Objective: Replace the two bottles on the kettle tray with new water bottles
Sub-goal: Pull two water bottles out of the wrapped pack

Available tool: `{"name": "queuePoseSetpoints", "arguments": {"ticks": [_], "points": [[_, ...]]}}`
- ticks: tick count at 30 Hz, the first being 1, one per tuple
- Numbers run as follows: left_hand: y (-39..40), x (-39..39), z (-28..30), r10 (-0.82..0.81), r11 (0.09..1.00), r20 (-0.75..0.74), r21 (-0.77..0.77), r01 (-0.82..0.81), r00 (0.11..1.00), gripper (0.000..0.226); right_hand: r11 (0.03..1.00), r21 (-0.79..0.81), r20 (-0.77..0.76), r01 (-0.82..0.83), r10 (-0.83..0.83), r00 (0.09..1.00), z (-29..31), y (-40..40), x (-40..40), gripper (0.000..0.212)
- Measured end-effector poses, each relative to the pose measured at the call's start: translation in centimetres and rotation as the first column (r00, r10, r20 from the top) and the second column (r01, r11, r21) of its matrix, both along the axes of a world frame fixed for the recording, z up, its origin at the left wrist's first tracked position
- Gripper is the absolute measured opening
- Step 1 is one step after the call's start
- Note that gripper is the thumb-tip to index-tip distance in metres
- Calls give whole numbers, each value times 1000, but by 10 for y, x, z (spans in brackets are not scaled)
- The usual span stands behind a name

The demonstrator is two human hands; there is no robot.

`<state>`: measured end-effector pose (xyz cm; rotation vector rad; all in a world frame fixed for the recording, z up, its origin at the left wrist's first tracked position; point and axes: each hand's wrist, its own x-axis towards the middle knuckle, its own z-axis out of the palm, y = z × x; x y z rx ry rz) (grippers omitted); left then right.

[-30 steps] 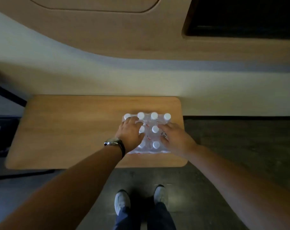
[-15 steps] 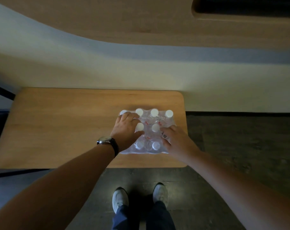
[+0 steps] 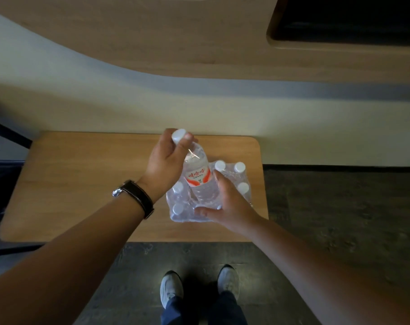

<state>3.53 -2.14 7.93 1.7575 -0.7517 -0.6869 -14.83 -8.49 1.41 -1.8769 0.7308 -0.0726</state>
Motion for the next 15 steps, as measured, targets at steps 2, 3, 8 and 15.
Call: {"name": "queuePoseSetpoints", "arguments": {"ticks": [2,3,8,15], "points": [[-2,0,5,25,999,-200,-18,-29,979,42,1000,-13,1,11,-11,1000,3,6,7,101],[-2,0,7,29,999,-290,-31,-40,957,43,1000,-10,1,5,-5,1000,4,10,8,101],[10,-6,-7,53,995,-596,-36,-92,801,46,978,199,123,59,-84,989,5,30,6,72],[40,-30,-47,37,998,-873,10,-58,486,70,962,273,-29,-18,27,999,8,27,10,28]]}}
